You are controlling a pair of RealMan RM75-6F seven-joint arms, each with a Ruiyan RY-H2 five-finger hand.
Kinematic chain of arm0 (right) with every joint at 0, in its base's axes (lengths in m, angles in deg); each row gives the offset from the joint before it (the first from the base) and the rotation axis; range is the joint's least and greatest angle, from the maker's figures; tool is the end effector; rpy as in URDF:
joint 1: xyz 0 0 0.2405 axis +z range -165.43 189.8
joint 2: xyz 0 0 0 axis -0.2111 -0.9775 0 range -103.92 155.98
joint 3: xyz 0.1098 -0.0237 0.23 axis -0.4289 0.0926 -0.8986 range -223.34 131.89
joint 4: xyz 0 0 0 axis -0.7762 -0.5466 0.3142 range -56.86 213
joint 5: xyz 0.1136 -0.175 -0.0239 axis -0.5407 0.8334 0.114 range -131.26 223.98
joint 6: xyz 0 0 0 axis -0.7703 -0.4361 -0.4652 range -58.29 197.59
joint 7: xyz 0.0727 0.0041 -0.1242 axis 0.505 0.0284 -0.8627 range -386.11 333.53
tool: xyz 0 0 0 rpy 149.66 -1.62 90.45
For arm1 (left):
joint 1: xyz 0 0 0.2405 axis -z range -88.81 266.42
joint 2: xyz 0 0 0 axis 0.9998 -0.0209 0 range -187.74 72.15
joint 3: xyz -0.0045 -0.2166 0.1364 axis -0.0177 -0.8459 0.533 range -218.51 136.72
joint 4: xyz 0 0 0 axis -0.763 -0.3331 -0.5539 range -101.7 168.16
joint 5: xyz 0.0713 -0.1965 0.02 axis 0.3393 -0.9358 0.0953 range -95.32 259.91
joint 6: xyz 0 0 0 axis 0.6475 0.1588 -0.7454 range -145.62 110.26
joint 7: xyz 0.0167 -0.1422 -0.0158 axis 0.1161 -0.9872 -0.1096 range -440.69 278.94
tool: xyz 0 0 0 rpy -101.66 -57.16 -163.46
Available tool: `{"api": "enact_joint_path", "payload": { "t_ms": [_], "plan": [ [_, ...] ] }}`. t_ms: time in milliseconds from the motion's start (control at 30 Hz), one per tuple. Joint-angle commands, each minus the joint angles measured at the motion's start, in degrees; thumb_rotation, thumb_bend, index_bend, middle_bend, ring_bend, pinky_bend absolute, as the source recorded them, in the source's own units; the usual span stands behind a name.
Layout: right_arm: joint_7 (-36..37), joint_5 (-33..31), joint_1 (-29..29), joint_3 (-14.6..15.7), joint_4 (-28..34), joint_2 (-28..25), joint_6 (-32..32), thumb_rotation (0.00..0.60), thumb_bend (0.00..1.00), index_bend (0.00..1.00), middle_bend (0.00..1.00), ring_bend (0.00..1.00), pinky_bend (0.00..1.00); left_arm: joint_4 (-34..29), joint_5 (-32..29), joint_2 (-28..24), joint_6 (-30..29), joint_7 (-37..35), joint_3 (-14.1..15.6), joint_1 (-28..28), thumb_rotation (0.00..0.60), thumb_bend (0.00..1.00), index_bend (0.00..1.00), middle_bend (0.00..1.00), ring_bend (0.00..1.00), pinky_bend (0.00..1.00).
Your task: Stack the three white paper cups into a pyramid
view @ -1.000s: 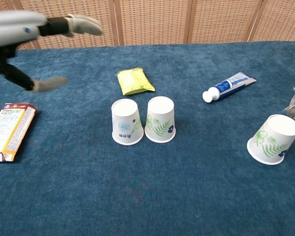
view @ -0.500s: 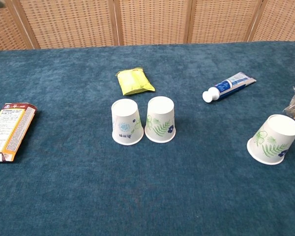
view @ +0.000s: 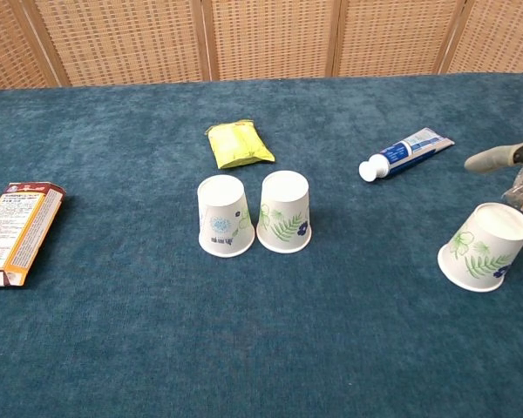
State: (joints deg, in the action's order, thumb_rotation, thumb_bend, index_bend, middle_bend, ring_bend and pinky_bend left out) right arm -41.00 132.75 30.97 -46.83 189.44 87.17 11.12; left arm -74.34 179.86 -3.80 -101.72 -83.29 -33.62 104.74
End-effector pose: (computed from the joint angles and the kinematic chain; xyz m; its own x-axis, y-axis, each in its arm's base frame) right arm -0.2124 -0.2071 0.0845 0.4763 -0.3697 0.7978 -0.8627 -0.3718 0.3428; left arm -0.2282 0.1841 0.1584 0.3266 0.1421 0.9344 0.9015 -0.3439 -0.2628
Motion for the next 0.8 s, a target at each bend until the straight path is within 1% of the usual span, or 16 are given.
{"api": "enact_joint_path", "payload": {
  "t_ms": [33, 367, 467, 567, 633, 733, 800],
  "plan": [
    [-1.7, -1.7, 0.9, -0.1, -0.3, 1.1, 1.1, 0.600, 0.39, 0.00, 0.00, 0.00, 0.00, 0.4, 0.0, 0.2, 0.2, -0.4, -0.3, -0.3, 0.600, 0.49, 0.00, 0.00, 0.00, 0.10],
    [-5.3, -6.7, 3.7, -0.5, -1.9, 4.2, 3.8, 0.600, 0.40, 0.00, 0.00, 0.00, 0.00, 1.8, -0.2, 1.0, 0.9, -2.0, -1.4, -1.0, 0.600, 0.49, 0.00, 0.00, 0.00, 0.10],
    [-6.2, -8.0, 4.4, -0.5, -2.4, 5.0, 4.2, 0.600, 0.39, 0.00, 0.00, 0.00, 0.02, 2.2, -0.5, 1.1, 0.8, -2.7, -1.7, -1.4, 0.600, 0.49, 0.00, 0.00, 0.00, 0.10],
    [-7.2, -9.0, 5.1, -0.6, -3.1, 5.8, 4.4, 0.600, 0.39, 0.00, 0.00, 0.00, 0.06, 2.6, -0.5, 1.2, 0.7, -3.1, -1.9, -1.7, 0.600, 0.49, 0.00, 0.00, 0.00, 0.10],
    [-7.9, -9.6, 5.4, -0.6, -3.7, 6.4, 4.2, 0.600, 0.38, 0.00, 0.00, 0.00, 0.10, 2.9, -0.4, 1.2, 0.7, -3.3, -1.9, -2.0, 0.600, 0.49, 0.00, 0.00, 0.00, 0.10],
    [-8.1, -9.9, 5.7, -0.6, -4.6, 7.3, 3.8, 0.600, 0.38, 0.00, 0.00, 0.00, 0.19, 3.1, -0.4, 1.2, 0.5, -3.5, -2.1, -2.4, 0.600, 0.49, 0.00, 0.00, 0.00, 0.10],
    [-8.2, -10.2, 5.9, -0.5, -5.4, 7.9, 3.6, 0.600, 0.38, 0.02, 0.01, 0.00, 0.25, 3.1, -0.7, 0.9, 0.2, -4.0, -2.3, -2.7, 0.600, 0.49, 0.00, 0.00, 0.00, 0.10]
  ]
}}
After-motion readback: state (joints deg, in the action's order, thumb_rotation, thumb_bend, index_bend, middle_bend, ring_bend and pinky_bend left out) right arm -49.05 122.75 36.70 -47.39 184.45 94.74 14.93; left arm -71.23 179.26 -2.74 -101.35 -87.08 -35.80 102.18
